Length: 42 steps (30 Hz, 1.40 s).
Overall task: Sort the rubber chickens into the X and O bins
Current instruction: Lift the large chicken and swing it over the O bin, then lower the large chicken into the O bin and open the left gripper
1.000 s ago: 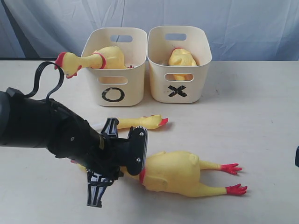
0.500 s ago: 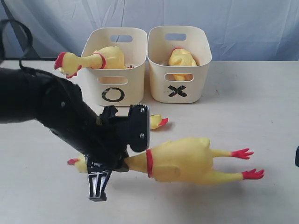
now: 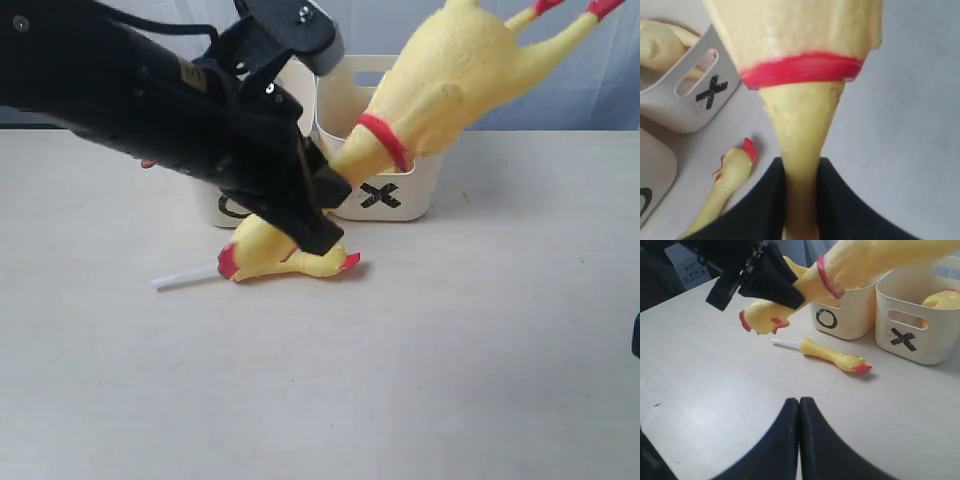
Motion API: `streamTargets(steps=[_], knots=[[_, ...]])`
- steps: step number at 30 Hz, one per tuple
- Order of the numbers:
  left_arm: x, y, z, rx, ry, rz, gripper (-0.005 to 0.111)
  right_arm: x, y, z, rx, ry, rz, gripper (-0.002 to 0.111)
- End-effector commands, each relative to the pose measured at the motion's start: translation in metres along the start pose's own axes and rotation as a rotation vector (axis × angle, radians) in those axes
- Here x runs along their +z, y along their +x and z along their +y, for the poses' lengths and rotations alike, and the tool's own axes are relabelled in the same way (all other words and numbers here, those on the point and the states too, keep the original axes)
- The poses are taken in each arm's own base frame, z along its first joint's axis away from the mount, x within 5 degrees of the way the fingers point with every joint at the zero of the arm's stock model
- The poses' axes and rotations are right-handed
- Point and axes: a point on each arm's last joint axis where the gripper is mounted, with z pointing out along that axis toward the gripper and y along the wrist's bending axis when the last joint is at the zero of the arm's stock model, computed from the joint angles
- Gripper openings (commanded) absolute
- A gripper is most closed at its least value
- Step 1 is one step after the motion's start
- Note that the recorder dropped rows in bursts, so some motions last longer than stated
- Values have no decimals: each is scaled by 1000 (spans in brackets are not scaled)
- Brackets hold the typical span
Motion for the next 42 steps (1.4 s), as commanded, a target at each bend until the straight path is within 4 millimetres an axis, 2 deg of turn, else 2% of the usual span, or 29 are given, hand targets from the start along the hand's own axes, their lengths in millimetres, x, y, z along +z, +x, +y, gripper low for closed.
streamTargets(steps=[1, 12, 19, 30, 34, 42], knots=[[-12, -12, 19, -138, -73, -99, 0, 0, 1, 0, 1, 7, -5, -1], [-40, 0, 97, -647, -162, -305, 0, 0, 1, 0, 1, 7, -5, -1], [-32, 2, 129, -793, -43, -268, 0, 0, 1, 0, 1, 7, -5, -1], [-3, -11, 161, -910, 102, -183, 0, 0, 1, 0, 1, 7, -5, -1], [0, -9, 181, -966, 69, -138, 0, 0, 1, 0, 1, 7, -5, -1], [1, -11, 203, -874, -14, 12, 0, 0, 1, 0, 1, 7, -5, -1]])
